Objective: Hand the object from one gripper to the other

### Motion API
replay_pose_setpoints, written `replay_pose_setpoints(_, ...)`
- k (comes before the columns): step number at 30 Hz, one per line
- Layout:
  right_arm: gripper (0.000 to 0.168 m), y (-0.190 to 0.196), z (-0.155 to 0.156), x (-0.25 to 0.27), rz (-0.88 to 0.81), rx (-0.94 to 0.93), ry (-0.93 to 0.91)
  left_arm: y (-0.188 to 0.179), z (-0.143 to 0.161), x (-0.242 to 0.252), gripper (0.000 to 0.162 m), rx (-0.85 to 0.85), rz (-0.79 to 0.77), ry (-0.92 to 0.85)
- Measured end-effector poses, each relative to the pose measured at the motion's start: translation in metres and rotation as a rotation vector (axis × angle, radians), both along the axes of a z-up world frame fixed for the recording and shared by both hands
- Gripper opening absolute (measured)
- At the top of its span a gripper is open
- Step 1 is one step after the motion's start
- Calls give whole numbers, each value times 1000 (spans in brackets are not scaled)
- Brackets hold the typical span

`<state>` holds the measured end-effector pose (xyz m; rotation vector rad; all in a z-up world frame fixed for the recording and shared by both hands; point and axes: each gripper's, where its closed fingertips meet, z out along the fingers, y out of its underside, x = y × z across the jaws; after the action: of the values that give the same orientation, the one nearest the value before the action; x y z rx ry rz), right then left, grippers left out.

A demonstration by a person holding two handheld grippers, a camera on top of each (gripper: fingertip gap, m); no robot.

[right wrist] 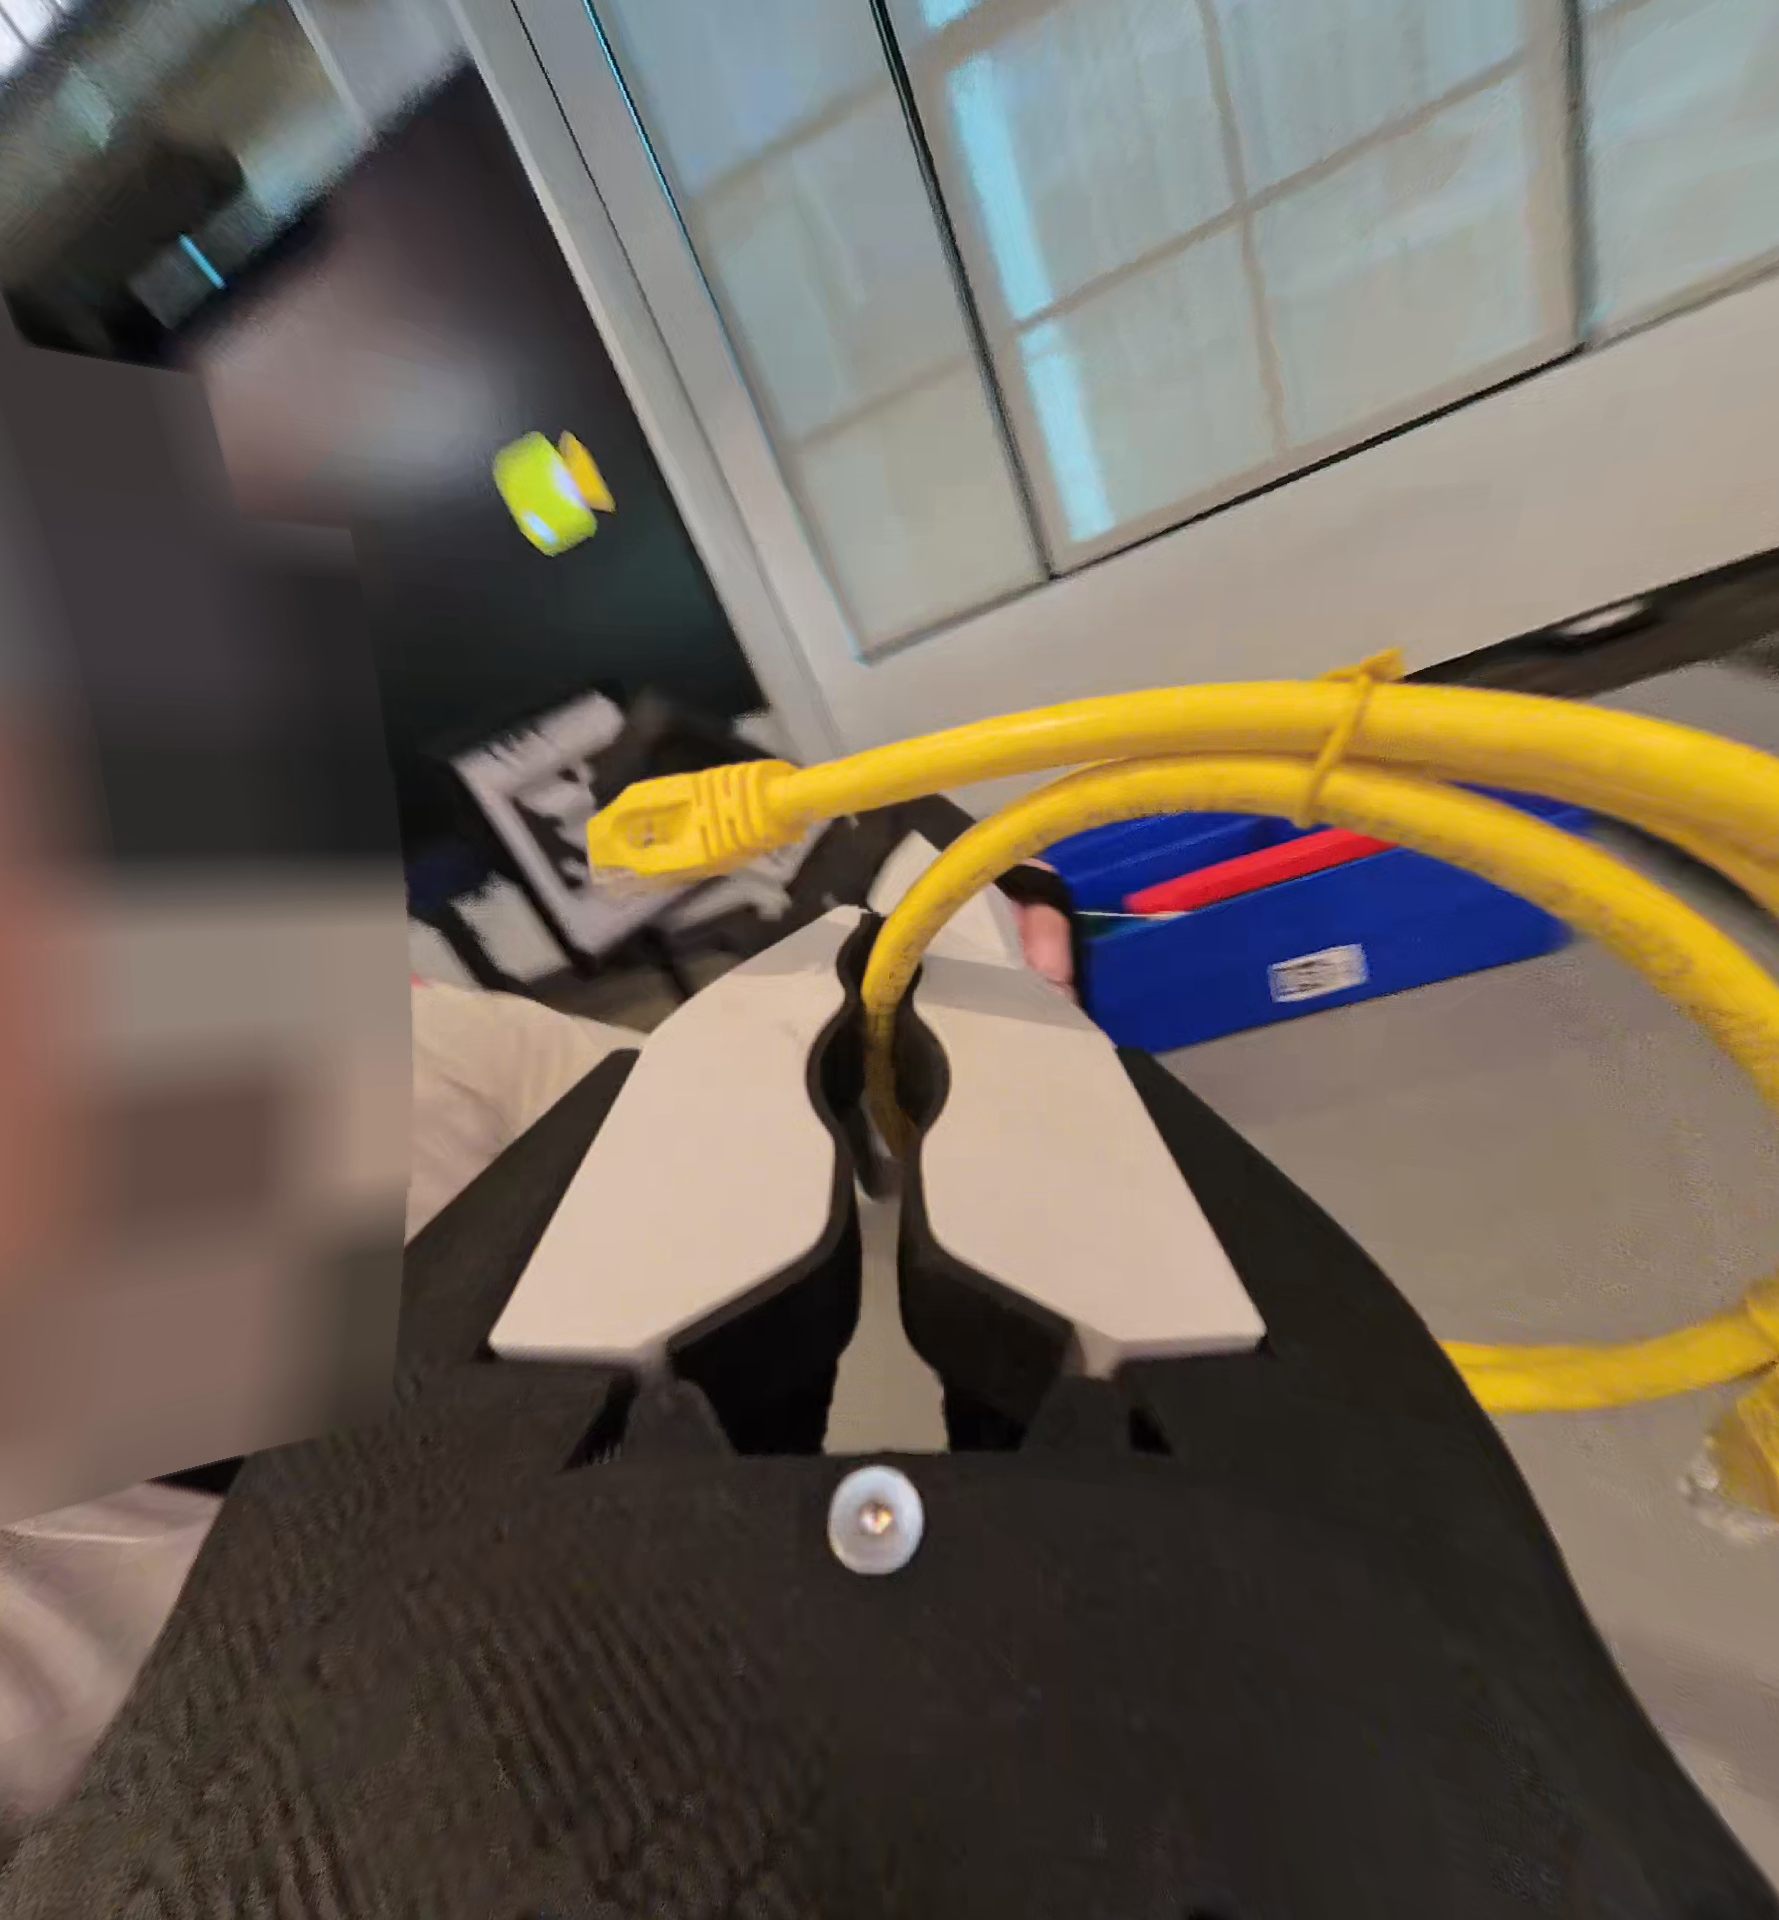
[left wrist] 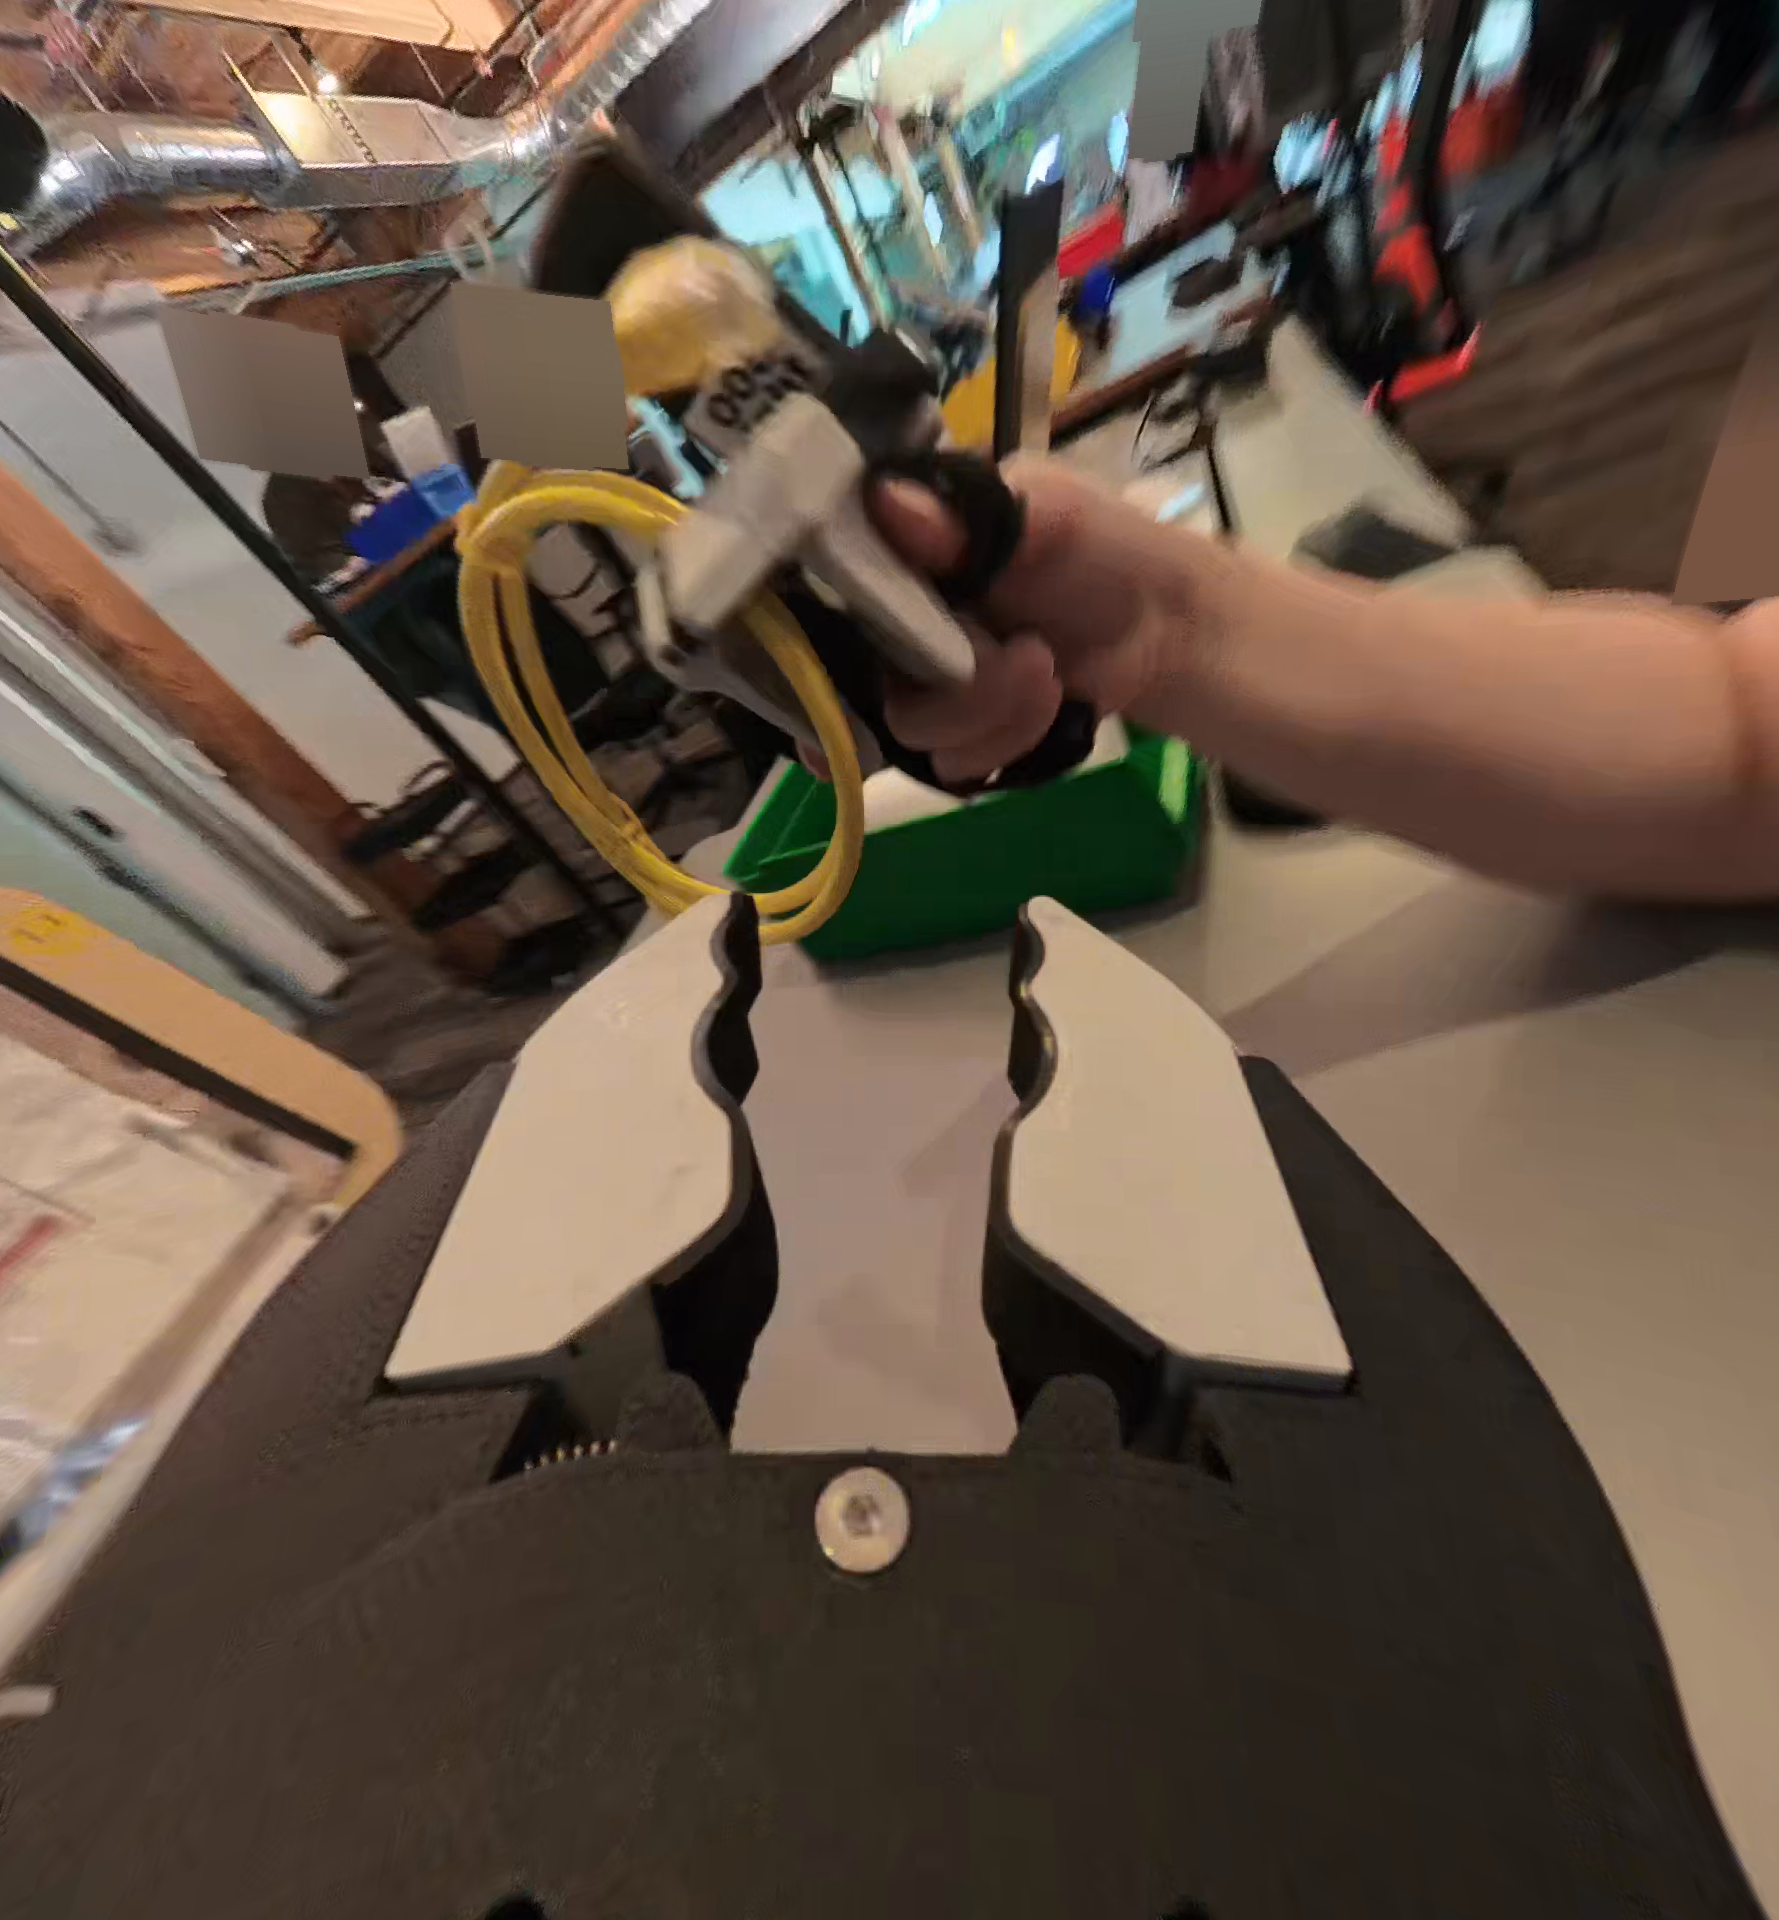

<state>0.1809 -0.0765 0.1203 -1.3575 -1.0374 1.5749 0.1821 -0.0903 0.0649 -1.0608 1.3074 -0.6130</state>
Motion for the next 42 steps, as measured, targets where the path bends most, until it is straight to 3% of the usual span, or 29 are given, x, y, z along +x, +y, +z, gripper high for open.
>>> replay_pose_setpoints(1, 1, 1, -3, -1, -62, 128, -42, 1, 10, -5, 43, -104, -32, -64)
replay_pose_setpoints(5, 1, -11, -27, -13, -158, 663, -228, 9, 41, -25, 44, -629, -209, -292)
replay_pose_setpoints(8, 1, -13, -42, -25, -202, 919, -332, 12, 39, -28, 66, -912, -324, -317)
replay_pose_setpoints(10, 1, -10, -55, -31, -209, 1016, -414, 3, 20, -18, 68, -884, -319, -180)
replay_pose_setpoints(15, 1, -5, -89, -40, -172, 1141, -596, -18, 21, -1, 64, -699, -319, -147)
replay_pose_setpoints(17, 1, -4, -96, -43, -156, 1144, -625, -19, 18, 2, 52, -615, -286, -121)
replay_pose_setpoints(19, 1, 0, -99, -44, -174, 1144, -632, -21, 15, 2, 19, -518, -264, -90)
replay_pose_setpoints(21, 3, 8, -96, -42, -237, 1171, -633, -15, 13, 0, 14, -439, -200, -61)
replay_pose_setpoints(23, 30, 19, -89, -35, -323, 1192, -625, -8, 21, -7, 12, -333, -143, -93)
replay_pose_setpoints(26, 46, 20, -75, -25, -317, 1034, -493, 7, 25, -17, 12, -151, -19, -100)
replay_pose_setpoints(29, 64, 10, -59, -21, -195, 741, -262, 18, 23, -18, 12, 142, 134, -81)
replay_pose_setpoints(34, 63, 8, -29, -2, -105, 488, -7, 13, 16, -8, 11, 327, 185, -44)
replay_pose_setpoints(38, 62, 11, 3, 3, -106, 248, 149, 33, 2, -9, 12, 562, 380, 91)
replay_pose_setpoints(42, 63, 7, 17, -3, -36, -6, 218, 45, -17, -6, 12, 713, 467, 235)
